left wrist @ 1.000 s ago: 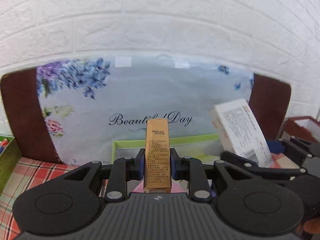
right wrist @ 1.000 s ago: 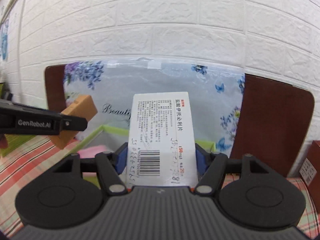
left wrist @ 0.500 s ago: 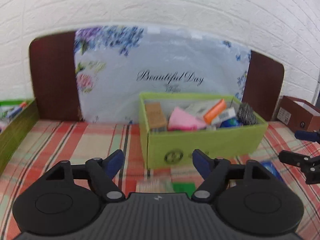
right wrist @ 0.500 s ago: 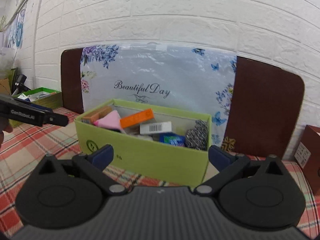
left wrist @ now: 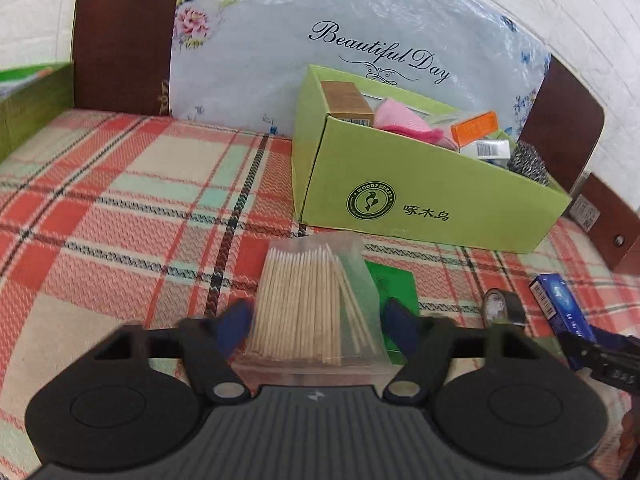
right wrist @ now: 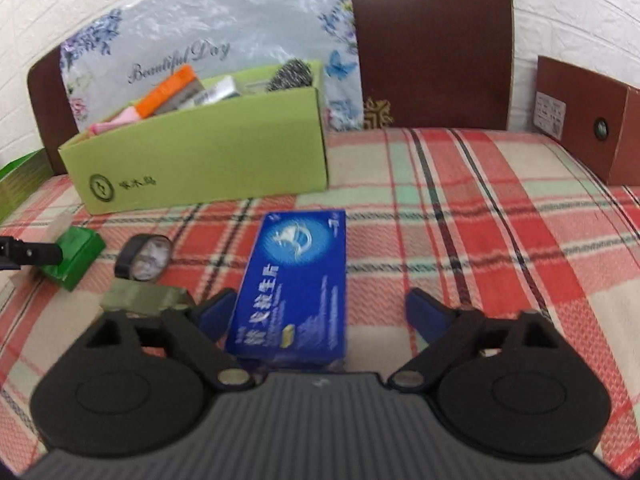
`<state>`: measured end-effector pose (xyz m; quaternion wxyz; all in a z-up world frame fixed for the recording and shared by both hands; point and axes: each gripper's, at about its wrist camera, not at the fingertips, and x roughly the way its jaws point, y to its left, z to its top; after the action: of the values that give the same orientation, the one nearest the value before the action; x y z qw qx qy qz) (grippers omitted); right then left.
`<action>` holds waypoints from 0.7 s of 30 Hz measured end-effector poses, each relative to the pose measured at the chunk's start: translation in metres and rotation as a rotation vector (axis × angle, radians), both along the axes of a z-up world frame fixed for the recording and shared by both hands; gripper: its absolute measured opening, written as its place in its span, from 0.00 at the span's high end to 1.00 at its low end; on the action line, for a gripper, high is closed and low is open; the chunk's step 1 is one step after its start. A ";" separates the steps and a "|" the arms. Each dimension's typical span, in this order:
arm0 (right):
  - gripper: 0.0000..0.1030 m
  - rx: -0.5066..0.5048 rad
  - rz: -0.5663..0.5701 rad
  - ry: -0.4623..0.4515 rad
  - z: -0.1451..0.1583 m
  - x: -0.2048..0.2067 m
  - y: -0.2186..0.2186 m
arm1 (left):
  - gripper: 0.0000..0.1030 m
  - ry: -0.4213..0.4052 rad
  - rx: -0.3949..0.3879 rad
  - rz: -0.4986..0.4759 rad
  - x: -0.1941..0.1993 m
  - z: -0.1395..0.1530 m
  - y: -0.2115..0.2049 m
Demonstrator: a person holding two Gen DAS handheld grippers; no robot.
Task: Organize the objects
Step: 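Grasp blue medicine box with right gripper while left grasps toothpick bag, drop both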
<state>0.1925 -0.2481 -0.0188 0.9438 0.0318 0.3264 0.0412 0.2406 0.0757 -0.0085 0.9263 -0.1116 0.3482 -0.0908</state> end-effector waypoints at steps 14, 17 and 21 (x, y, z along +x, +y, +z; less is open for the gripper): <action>0.29 -0.064 0.042 -0.005 0.001 0.014 0.019 | 0.49 -0.014 0.163 0.025 0.000 -0.003 0.014; 0.47 -0.061 0.073 -0.002 0.004 0.010 0.016 | 0.74 -0.020 0.208 -0.001 -0.005 0.001 0.009; 0.47 -0.040 0.126 -0.013 0.021 -0.011 0.011 | 0.75 -0.075 0.139 -0.022 -0.032 0.030 0.012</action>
<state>0.1817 -0.2370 0.0025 0.9419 -0.0077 0.3224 0.0941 0.2086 0.0873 0.0217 0.9431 -0.0398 0.3202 -0.0805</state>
